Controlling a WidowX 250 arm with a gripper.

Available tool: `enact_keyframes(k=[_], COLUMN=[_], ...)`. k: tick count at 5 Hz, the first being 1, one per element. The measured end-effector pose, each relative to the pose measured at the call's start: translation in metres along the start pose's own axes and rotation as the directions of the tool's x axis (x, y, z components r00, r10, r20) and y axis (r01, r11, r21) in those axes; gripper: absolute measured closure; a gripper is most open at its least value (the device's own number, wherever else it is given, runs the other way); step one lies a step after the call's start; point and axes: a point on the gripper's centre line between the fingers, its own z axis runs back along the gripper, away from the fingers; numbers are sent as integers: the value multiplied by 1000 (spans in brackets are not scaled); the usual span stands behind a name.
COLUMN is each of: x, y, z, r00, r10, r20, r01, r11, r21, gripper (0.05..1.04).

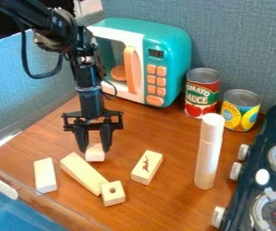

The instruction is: Take the cube off of the rectangular block

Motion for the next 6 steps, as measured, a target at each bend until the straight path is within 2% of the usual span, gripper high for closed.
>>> enact_keyframes(k=[1, 2, 4, 5, 6], x=[9, 17, 27, 26, 23], y=[-3, -9, -12, -14, -18], z=[5, 4, -5, -4, -9], r00=[1000, 1000, 1000, 1000, 998], r10=[-10, -12, -25, -24, -58], r20=[23, 22, -2, -7, 3], r01=[10, 12, 25, 24, 57], r11=[1000, 1000, 999, 999, 998], r21=[0, 7, 20, 23, 17], gripper=[525, 525, 525, 477, 156])
